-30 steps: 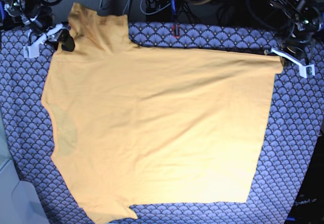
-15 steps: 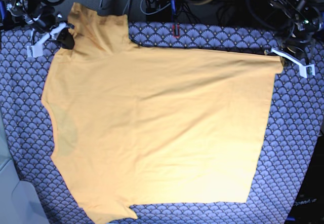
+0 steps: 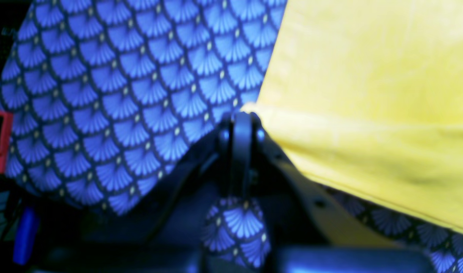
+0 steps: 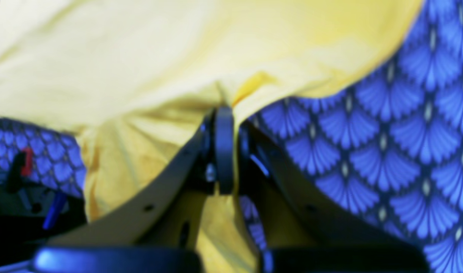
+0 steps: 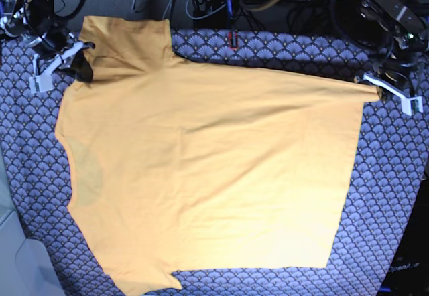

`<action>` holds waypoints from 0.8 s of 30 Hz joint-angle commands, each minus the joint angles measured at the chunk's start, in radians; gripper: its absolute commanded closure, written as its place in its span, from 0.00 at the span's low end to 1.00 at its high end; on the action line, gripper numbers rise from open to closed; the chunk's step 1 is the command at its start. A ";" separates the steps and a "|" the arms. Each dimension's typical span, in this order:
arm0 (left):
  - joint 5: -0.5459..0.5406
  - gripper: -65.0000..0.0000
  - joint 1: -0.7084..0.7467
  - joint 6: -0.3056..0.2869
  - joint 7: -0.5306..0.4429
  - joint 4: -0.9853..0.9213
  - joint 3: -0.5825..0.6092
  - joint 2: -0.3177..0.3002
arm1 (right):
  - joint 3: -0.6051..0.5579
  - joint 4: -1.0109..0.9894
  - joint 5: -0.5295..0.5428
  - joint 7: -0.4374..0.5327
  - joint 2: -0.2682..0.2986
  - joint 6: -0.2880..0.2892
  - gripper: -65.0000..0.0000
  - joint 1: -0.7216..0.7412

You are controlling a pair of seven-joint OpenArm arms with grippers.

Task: Fold the T-shirt properly
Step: 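Pull both grippers away from the robot, folding the shoulder edge over the shirt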

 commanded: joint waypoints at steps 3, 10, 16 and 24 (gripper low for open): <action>-0.010 1.00 -0.029 0.002 0.012 0.019 -0.001 -0.009 | 0.004 0.020 0.017 0.015 0.015 0.006 1.00 0.019; -0.009 1.00 -0.089 0.002 0.020 0.008 -0.001 -0.015 | 0.010 0.020 0.017 -0.065 0.049 0.006 1.00 0.116; -0.009 1.00 -0.139 0.002 0.063 0.006 0.001 -0.015 | 0.011 0.018 0.017 -0.119 0.062 0.006 1.00 0.197; 0.028 1.00 -0.239 0.002 0.055 -0.099 0.001 -0.017 | 0.004 0.017 -0.040 -0.155 0.057 0.006 1.00 0.300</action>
